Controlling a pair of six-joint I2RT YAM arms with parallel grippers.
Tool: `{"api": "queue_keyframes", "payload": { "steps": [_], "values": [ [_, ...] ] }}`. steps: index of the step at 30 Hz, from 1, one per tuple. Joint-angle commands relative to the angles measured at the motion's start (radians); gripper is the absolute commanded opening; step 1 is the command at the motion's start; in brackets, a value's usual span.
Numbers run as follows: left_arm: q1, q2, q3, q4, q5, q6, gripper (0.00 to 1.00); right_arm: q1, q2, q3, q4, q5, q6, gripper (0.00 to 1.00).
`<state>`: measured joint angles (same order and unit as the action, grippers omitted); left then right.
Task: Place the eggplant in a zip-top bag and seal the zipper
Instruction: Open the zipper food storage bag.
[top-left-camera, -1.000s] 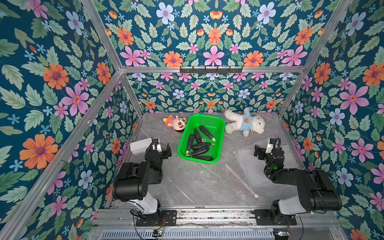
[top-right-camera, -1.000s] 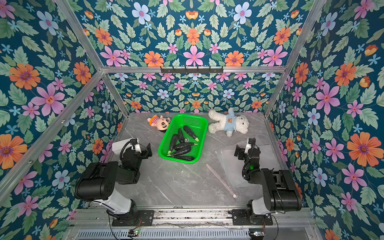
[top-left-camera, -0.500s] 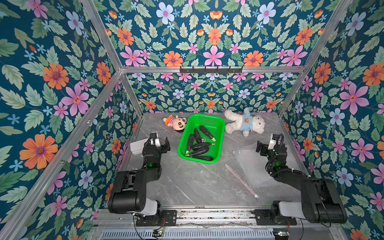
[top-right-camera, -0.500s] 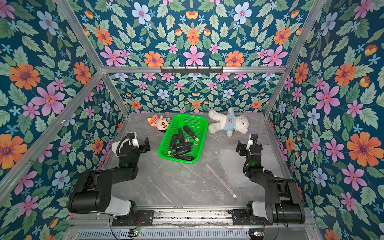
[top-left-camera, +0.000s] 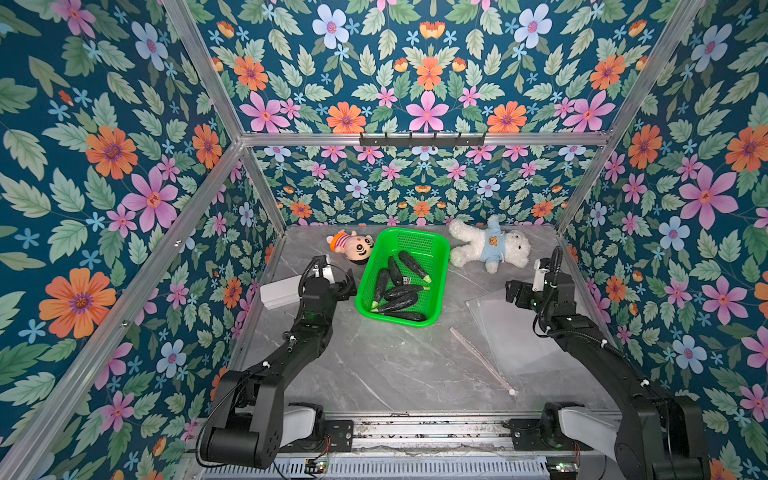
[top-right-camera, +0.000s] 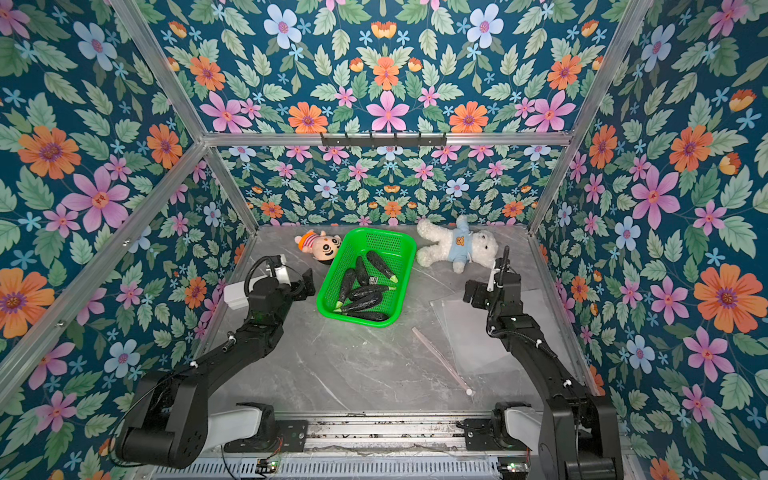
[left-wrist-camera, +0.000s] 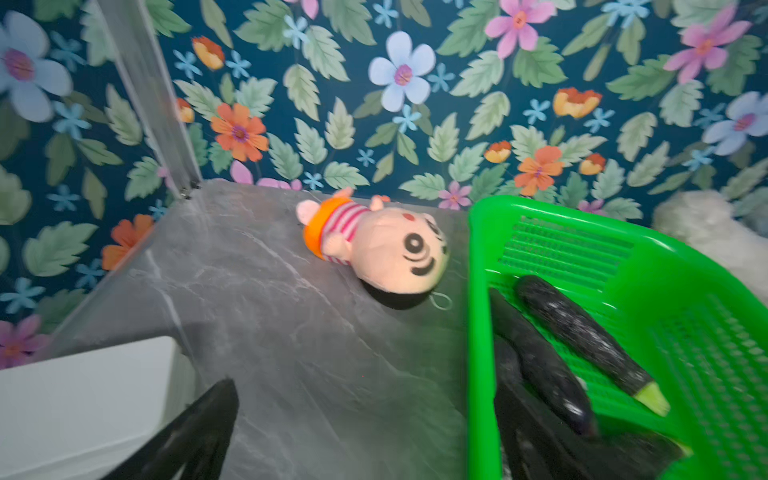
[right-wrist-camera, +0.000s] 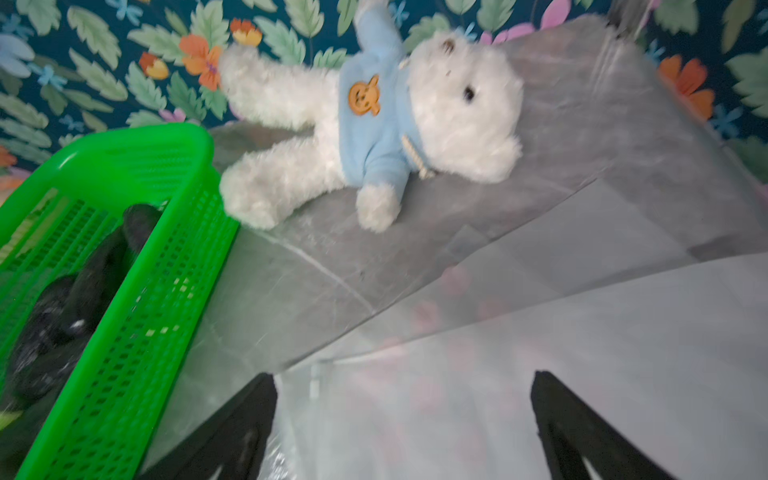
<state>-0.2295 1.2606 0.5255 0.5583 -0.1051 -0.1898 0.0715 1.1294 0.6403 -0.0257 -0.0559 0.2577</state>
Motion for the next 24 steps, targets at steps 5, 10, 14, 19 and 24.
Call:
{"api": "queue_keyframes", "payload": {
  "steps": [5,10,14,19,24],
  "values": [
    [-0.159,0.01,0.007,-0.066,-0.081,-0.193,0.99,0.04,-0.056,-0.039,-0.287,-0.12,0.158,0.89],
    [-0.231,0.032,0.02,-0.065,-0.076,-0.254,0.99,0.057,-0.017,-0.03,-0.295,-0.174,0.172,0.83],
    [-0.258,0.033,0.015,-0.063,-0.075,-0.283,0.98,0.092,0.058,-0.013,-0.31,-0.163,0.189,0.81],
    [-0.268,0.016,-0.012,-0.05,-0.065,-0.307,0.98,0.181,0.149,0.024,-0.339,-0.097,0.203,0.8],
    [-0.269,0.009,-0.023,-0.047,-0.054,-0.321,0.99,0.221,0.247,0.068,-0.394,-0.031,0.238,0.73]
  ]
}}
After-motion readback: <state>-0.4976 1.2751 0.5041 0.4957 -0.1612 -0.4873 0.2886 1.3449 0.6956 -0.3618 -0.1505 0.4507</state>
